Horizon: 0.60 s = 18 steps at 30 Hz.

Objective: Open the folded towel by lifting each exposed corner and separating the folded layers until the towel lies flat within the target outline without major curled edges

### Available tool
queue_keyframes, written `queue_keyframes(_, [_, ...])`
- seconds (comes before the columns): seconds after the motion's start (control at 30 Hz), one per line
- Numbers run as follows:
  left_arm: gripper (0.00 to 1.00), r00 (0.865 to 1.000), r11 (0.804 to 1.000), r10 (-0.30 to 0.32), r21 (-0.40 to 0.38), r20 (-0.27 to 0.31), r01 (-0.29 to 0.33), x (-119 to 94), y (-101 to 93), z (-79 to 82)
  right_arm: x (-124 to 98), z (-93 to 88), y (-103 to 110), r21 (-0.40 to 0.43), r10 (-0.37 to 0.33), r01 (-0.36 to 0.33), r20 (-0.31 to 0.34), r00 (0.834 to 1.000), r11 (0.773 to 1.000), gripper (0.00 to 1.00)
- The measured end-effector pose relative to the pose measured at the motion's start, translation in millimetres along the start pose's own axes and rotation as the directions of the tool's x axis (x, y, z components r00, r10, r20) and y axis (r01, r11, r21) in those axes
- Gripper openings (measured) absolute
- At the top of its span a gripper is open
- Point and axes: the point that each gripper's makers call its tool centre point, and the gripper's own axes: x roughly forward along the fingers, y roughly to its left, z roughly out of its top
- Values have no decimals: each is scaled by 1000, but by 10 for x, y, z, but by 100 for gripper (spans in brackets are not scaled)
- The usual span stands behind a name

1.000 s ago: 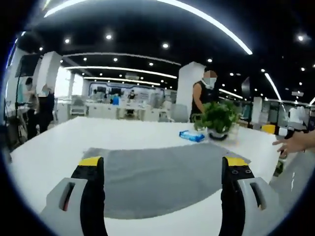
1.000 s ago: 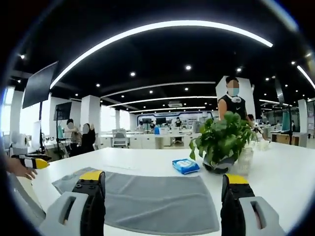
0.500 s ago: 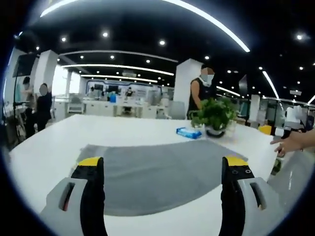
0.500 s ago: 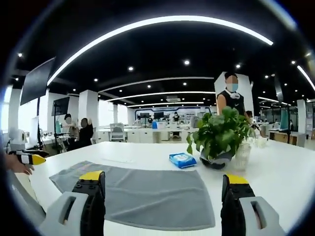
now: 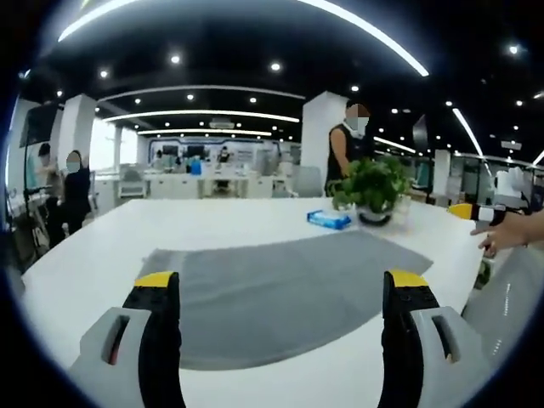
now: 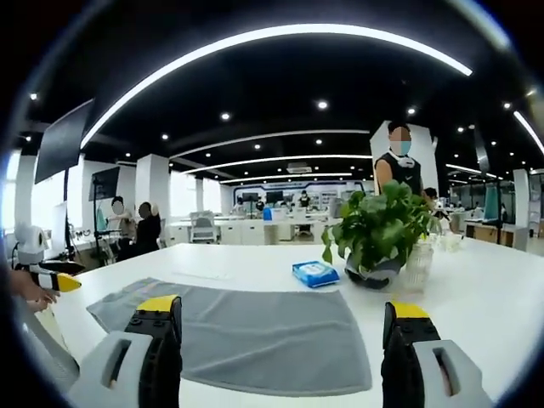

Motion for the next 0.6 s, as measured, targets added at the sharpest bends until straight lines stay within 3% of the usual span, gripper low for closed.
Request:
queue_keyframes(0.23, [99,999,997,49,57,-11,-48,-30,76,-5,-7,23,-12,20,-6,6,13,1000,1000,100])
queue_keyframes(0.43, [99,993,991,114,76,-22,-112,-76,178,-15,19,-78,38,63,25,-23,-36,999,998,96])
queue_keyframes(0.6, [99,988,986,150,75,-21,-148,-100,234,-5,27,-42,219,-7,89,-89,-35,995,996,95])
